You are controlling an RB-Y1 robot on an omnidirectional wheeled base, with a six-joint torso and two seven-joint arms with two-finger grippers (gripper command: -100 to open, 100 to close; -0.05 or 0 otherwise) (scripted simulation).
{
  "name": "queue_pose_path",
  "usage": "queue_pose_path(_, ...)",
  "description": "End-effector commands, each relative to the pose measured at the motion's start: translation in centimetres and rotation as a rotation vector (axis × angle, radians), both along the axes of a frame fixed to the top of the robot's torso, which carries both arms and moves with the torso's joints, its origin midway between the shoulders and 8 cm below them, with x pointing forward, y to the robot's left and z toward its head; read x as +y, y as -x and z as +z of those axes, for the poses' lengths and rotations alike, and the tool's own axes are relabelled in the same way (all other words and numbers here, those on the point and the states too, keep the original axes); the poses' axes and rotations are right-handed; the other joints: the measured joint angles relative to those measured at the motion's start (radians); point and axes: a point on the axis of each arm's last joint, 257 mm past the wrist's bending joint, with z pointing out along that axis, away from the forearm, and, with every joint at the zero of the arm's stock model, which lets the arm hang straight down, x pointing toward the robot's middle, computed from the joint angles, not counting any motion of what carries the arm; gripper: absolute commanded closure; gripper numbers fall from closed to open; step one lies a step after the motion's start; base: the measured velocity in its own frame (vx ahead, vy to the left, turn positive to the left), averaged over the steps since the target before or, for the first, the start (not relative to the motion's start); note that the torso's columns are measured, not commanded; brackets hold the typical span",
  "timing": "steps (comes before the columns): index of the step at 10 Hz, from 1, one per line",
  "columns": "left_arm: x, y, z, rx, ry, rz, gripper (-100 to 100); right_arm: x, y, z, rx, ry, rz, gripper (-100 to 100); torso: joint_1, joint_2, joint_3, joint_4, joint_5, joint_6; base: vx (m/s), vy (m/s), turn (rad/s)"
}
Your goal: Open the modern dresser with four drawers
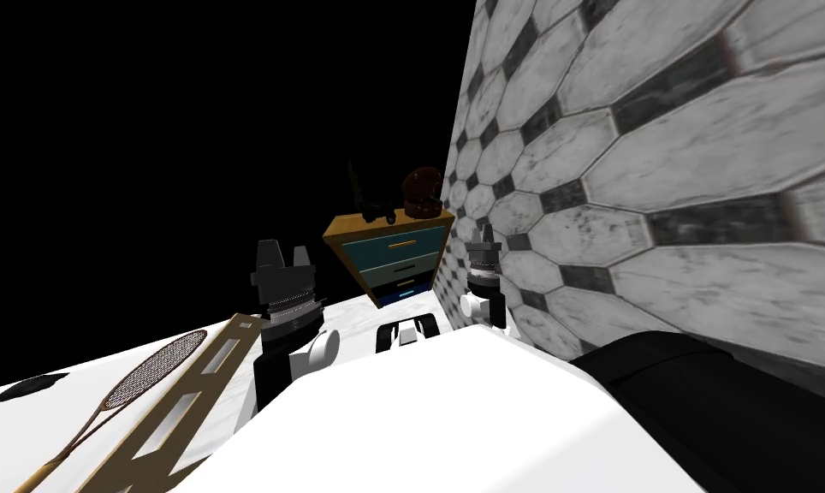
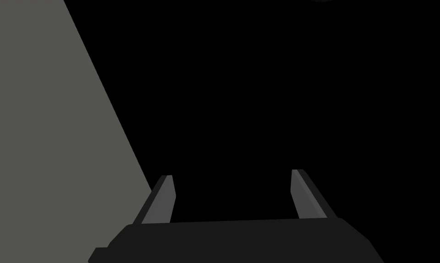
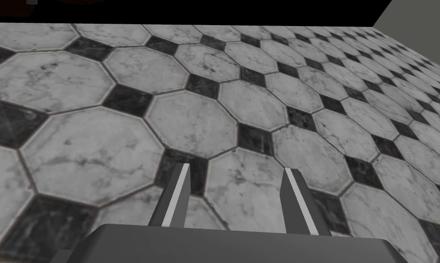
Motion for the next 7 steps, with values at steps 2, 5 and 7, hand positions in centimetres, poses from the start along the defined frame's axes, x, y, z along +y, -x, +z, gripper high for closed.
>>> queue_pose_path(2,0.0,0.0,0.0,0.000,0.000,0.000,0,0.5,-0.1,-0.1,0.010,0.059,-0.003,-100,0.000,0.148,-0.295,0.148,0.000,0.000,0.002,0.004,0.009)
queue_pose_path(5,0.0,0.0,0.0,0.001,0.000,0.000,0,1.3,-0.5,-0.9,0.032,0.211,-0.042,-100,0.001,0.194,-0.388,0.193,0.000,0.000,-0.009,0.020,0.027)
queue_pose_path(7,0.0,0.0,0.0,0.001,0.000,0.000,0,1.5,-0.7,-1.3,0.041,0.278,-0.075,-100,0.000,0.194,-0.389,0.194,0.000,0.000,-0.003,0.023,0.017)
